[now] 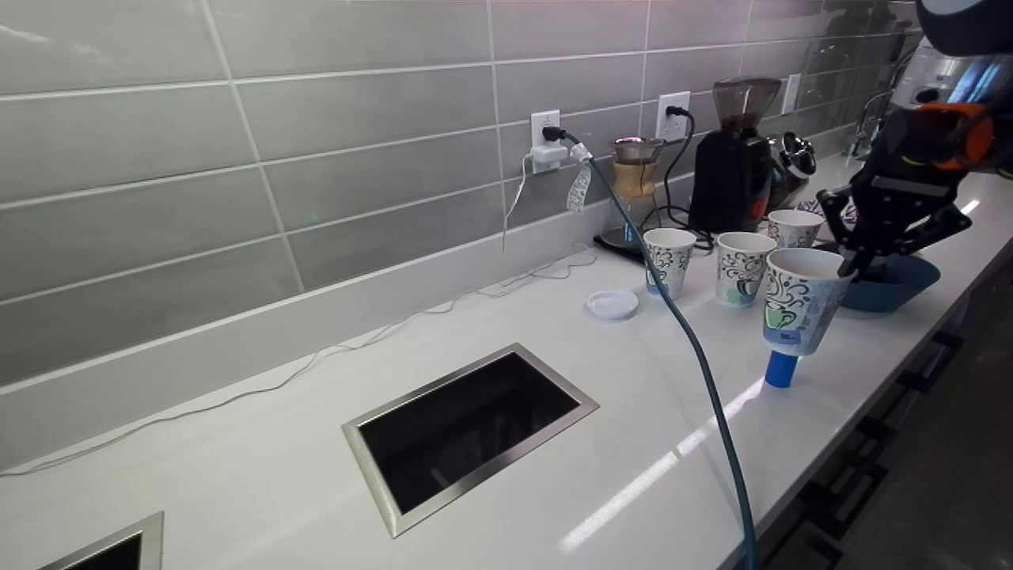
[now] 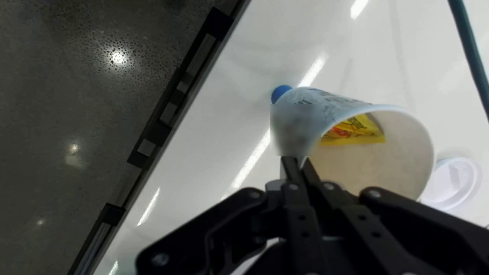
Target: Pick up the coffee cup on the left and put it on top of the blue block.
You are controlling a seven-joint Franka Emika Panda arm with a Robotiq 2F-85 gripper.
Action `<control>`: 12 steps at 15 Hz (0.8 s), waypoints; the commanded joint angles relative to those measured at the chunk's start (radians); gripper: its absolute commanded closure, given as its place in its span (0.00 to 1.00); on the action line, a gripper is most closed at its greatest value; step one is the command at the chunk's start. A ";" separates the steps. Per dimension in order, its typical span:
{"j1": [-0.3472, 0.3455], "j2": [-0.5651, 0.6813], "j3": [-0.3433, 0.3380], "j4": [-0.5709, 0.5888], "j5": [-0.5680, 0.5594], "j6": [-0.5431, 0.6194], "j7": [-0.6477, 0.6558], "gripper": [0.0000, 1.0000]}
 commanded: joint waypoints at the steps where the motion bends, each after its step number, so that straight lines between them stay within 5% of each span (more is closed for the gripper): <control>1: 0.002 0.012 0.001 0.005 0.020 0.012 -0.020 0.99; 12: 0.004 0.023 0.005 0.001 0.009 0.018 -0.018 0.99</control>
